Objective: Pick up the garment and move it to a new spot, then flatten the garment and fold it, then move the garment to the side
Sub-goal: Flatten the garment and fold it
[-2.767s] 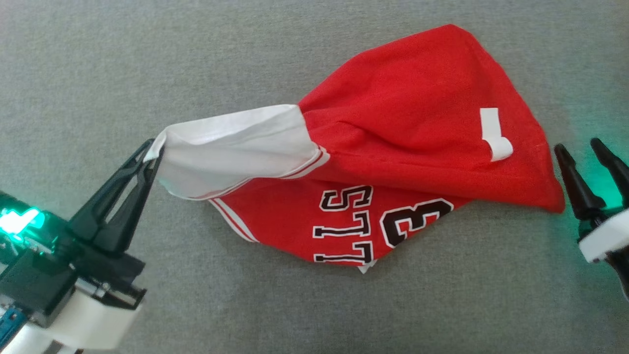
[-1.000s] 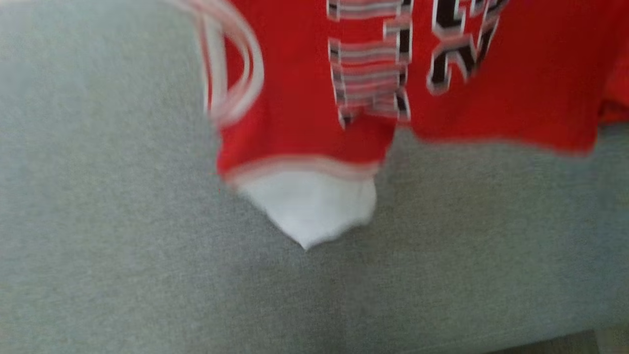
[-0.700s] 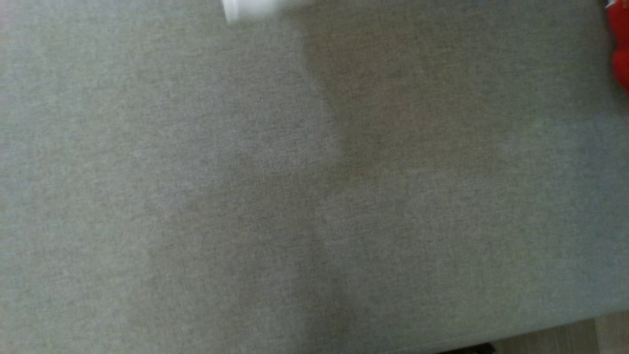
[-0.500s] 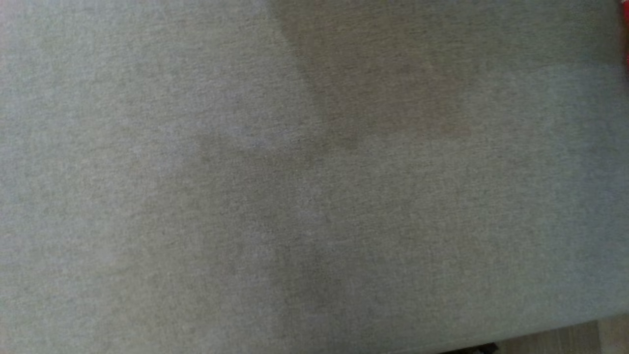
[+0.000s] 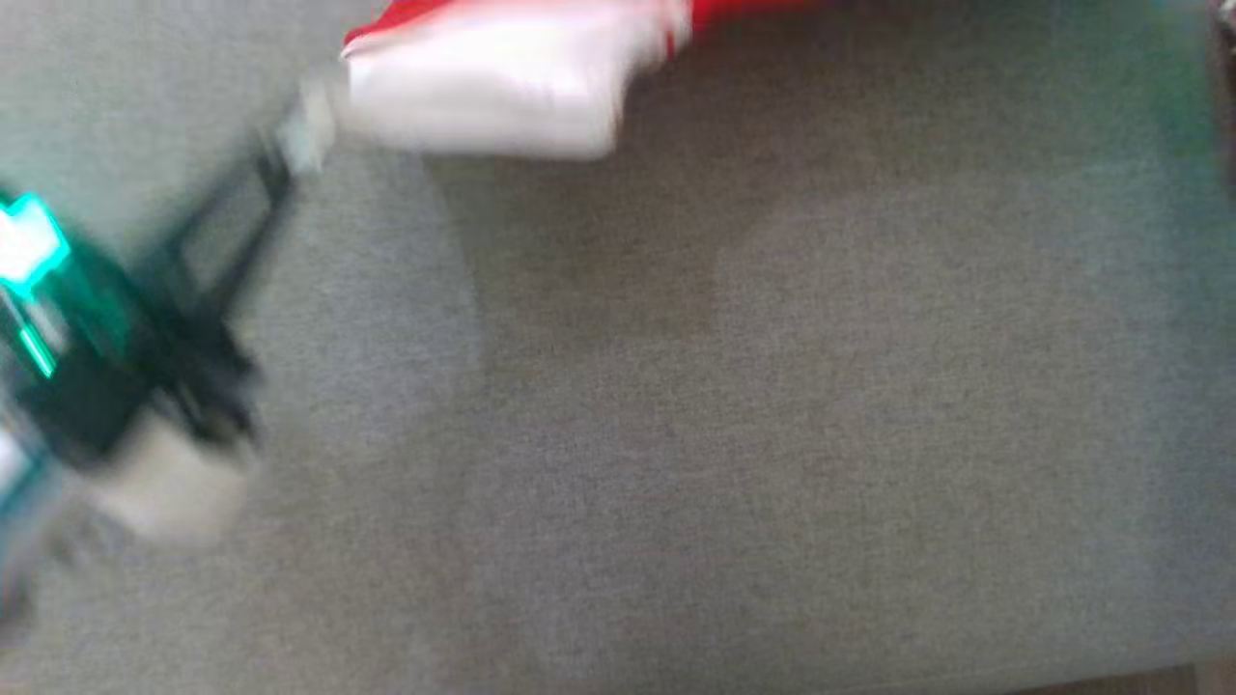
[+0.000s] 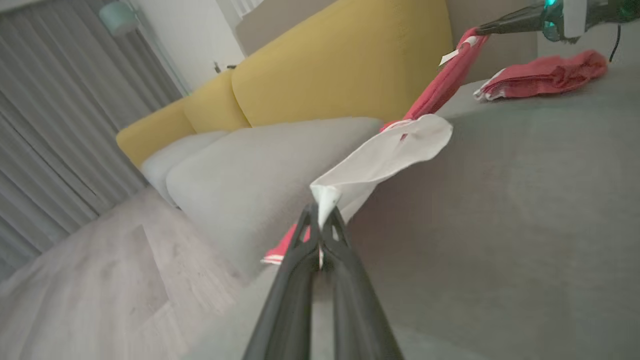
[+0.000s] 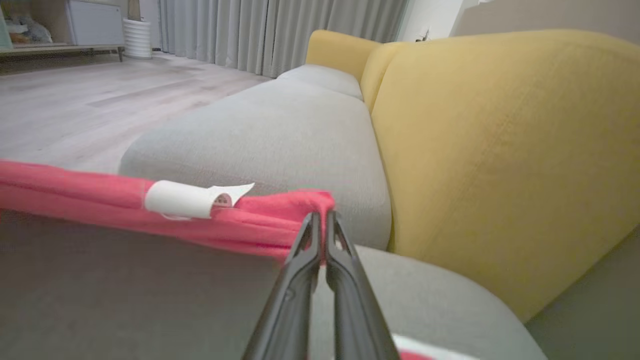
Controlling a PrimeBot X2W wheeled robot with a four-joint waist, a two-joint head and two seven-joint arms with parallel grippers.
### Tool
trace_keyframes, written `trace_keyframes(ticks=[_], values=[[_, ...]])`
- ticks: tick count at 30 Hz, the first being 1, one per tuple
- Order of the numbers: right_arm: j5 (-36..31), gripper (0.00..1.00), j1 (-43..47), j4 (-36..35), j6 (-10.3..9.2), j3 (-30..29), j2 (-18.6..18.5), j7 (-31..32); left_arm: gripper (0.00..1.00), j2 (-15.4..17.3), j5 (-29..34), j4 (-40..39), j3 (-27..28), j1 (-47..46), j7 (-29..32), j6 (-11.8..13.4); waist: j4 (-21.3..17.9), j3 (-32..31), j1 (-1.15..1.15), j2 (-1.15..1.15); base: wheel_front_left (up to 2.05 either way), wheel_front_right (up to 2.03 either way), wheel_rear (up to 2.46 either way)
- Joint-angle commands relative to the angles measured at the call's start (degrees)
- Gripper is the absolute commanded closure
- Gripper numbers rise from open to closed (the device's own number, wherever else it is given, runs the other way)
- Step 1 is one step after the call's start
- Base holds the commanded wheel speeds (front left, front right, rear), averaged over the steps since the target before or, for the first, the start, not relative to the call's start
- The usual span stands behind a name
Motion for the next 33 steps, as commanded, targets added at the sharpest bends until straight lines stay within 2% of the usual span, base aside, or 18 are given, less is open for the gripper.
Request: trace_keyframes(ticks=[1, 4, 6, 8, 11, 16, 21, 27, 33], values=[[-0.5, 1.00, 5.4, -2.6, 0.39, -1.4, -2.1, -1.0, 1.00, 3.3, -0.5, -3.1, 3.1, 3.2, -0.2, 2.7, 0.9, -2.6, 0.01, 0.00, 0.00, 0.00, 0.00], [-1.2, 1.00, 15.3, -6.2, 0.39, -4.2, -1.9, -1.4, 1.00, 1.7, -1.8, -7.1, 2.5, 14.3, -0.2, 6.7, 1.1, -4.9, 0.01, 0.00, 0.00, 0.00, 0.00], [-2.3, 1.00, 21.4, -8.6, 0.39, -5.5, -1.6, -1.5, 1.00, 0.2, -2.3, -8.8, 2.4, 20.7, -0.2, 8.0, 1.1, -6.2, 0.01, 0.00, 0.00, 0.00, 0.00], [-3.8, 1.00, 26.9, -10.8, 0.39, -7.0, -1.0, -1.6, 1.00, -1.7, -2.8, -9.9, 2.6, 26.1, -0.2, 8.3, 1.2, -7.3, 0.01, 0.00, 0.00, 0.00, 0.00], [-4.8, 1.00, 34.1, -14.3, 0.39, -10.2, 0.8, -1.0, 1.00, -3.6, -3.3, -10.0, 3.1, 32.6, -0.2, 7.1, 1.3, -8.7, 0.01, 0.00, 0.00, 0.00, 0.00], [-5.9, 1.00, 42.5, -21.2, 0.39, -14.5, 3.5, 2.0, 1.00, -5.7, -3.8, -9.0, 7.0, 38.9, -0.2, 3.0, 1.3, -9.7, 0.01, 0.00, 0.00, 0.00, 0.00], [-6.2, 1.00, 44.3, -24.9, 0.39, -16.7, 5.9, 5.4, 1.00, -6.9, -2.7, -7.7, 11.5, 39.3, -0.2, -0.8, 0.8, -9.7, 0.01, 0.00, 0.00, 0.00, 0.00], [-4.9, 1.00, 40.3, -25.4, 0.39, -16.9, 8.3, 10.3, 1.00, -8.9, -1.9, -4.7, 17.1, 33.4, -0.2, -7.1, 0.0, -7.8, 0.01, 0.00, 0.00, 0.00, 0.00], [-4.7, 1.00, 32.6, -22.4, 0.39, -16.4, 9.8, 12.9, 1.00, -10.4, -1.6, 1.3, 19.5, 22.8, 0.1, -13.1, -0.7, -4.9, 0.01, 0.00, 0.00, 0.00, 0.00]])
